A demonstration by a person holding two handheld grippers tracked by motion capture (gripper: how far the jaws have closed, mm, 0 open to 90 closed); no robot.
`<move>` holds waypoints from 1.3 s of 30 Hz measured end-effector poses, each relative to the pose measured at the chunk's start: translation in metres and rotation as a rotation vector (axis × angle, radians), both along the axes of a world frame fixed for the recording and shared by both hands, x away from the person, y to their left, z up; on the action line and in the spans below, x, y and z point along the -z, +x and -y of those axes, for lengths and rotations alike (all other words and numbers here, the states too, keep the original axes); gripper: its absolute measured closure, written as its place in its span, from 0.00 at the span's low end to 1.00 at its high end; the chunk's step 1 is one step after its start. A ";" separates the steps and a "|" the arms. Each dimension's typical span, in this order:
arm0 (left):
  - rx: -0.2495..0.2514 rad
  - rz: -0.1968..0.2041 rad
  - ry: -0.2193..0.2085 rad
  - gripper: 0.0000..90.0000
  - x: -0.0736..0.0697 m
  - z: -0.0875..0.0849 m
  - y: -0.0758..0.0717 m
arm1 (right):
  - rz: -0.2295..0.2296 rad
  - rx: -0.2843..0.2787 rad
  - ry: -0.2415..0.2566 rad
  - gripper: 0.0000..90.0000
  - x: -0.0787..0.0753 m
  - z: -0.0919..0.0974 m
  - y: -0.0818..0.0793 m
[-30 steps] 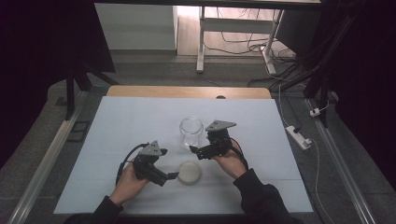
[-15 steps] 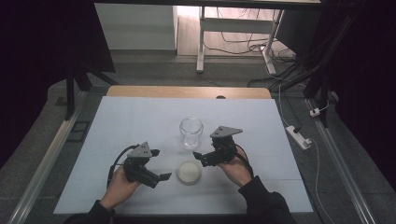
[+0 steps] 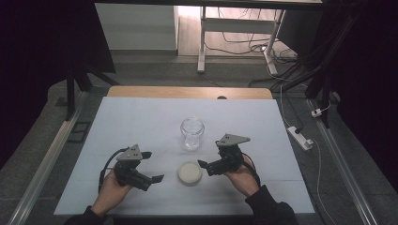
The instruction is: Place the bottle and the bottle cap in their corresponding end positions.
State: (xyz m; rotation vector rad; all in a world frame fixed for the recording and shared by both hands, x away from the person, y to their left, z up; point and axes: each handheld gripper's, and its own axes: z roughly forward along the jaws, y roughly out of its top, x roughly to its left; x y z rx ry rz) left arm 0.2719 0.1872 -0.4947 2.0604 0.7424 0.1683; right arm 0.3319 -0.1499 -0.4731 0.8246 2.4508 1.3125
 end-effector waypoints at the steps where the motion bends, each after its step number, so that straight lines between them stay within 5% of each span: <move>1: -0.005 0.001 -0.002 0.00 0.000 -0.002 -0.001 | 0.002 0.000 0.003 0.00 0.000 0.000 -0.002; 24: -0.106 0.006 -0.051 0.00 0.003 -0.045 -0.030 | 0.013 0.062 0.025 0.00 -0.001 0.043 -0.035; 39: -0.216 0.004 -0.086 0.00 0.010 -0.084 -0.056 | 0.029 0.173 0.022 0.00 0.001 0.093 -0.057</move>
